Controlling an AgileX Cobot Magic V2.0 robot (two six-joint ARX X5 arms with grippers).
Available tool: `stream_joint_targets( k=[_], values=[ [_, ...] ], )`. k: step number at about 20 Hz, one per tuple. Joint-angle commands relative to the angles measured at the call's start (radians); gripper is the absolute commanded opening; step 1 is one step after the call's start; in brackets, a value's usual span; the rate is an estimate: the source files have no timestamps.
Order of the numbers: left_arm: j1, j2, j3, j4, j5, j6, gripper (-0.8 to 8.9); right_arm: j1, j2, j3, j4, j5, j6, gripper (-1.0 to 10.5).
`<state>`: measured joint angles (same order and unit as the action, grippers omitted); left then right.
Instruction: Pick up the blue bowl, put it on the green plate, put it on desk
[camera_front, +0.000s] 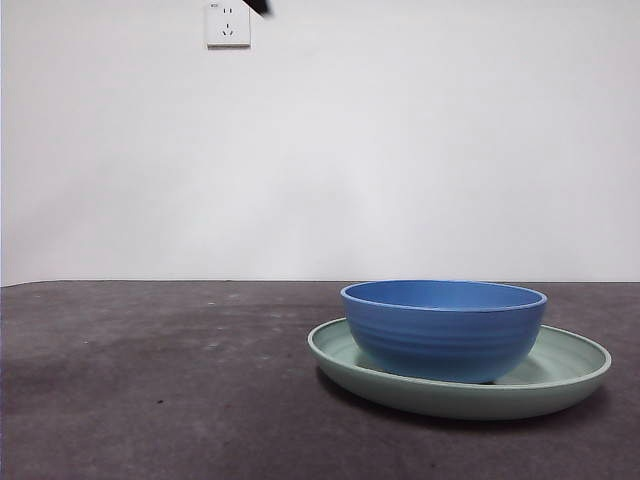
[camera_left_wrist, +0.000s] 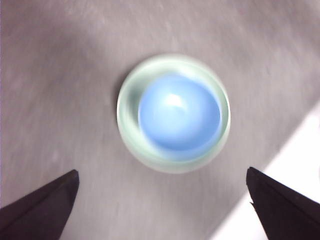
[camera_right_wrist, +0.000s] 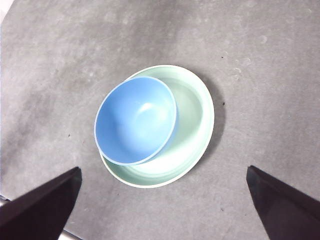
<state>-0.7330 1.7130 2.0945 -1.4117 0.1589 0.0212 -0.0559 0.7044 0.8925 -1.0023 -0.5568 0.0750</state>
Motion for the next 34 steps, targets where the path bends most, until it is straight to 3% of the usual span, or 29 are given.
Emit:
stream_joint_targets(
  k=[1, 3, 7, 12, 21, 26, 32, 34],
  values=[
    [0.009, -0.184, -0.241, 0.183, -0.002, 0.031, 6.34, 0.001, 0.006, 0.013, 0.006, -0.004, -0.004, 5.8],
    [0.013, -0.399, -0.504, 0.400, -0.002, 0.027, 6.34, 0.001, 0.006, 0.013, 0.005, -0.004, -0.004, 5.8],
    [0.013, -0.757, -0.959, 0.688, -0.003, -0.008, 6.34, 0.001, 0.006, 0.013, 0.007, -0.003, -0.005, 5.8],
    [0.013, -1.013, -1.333, 0.790, -0.003, -0.010, 6.34, 0.001, 0.006, 0.013, 0.002, -0.004, -0.004, 5.8],
    [0.013, -1.048, -1.379, 0.800, -0.003, -0.044, 6.34, 0.015, 0.161, 0.013, -0.102, -0.022, -0.013, 5.8],
    [0.013, -1.048, -1.379, 0.800, -0.003, -0.044, 6.34, 0.080, 0.376, 0.013, 0.038, -0.013, -0.018, 5.8],
    [0.013, -1.048, -1.379, 0.800, -0.003, -0.044, 6.34, 0.103, 0.587, 0.013, 0.149, 0.161, -0.037, 5.8],
    [0.013, -1.049, -1.379, 0.800, -0.003, -0.044, 6.34, 0.104, 0.639, 0.013, 0.159, 0.180, -0.053, 5.5]
  ],
)
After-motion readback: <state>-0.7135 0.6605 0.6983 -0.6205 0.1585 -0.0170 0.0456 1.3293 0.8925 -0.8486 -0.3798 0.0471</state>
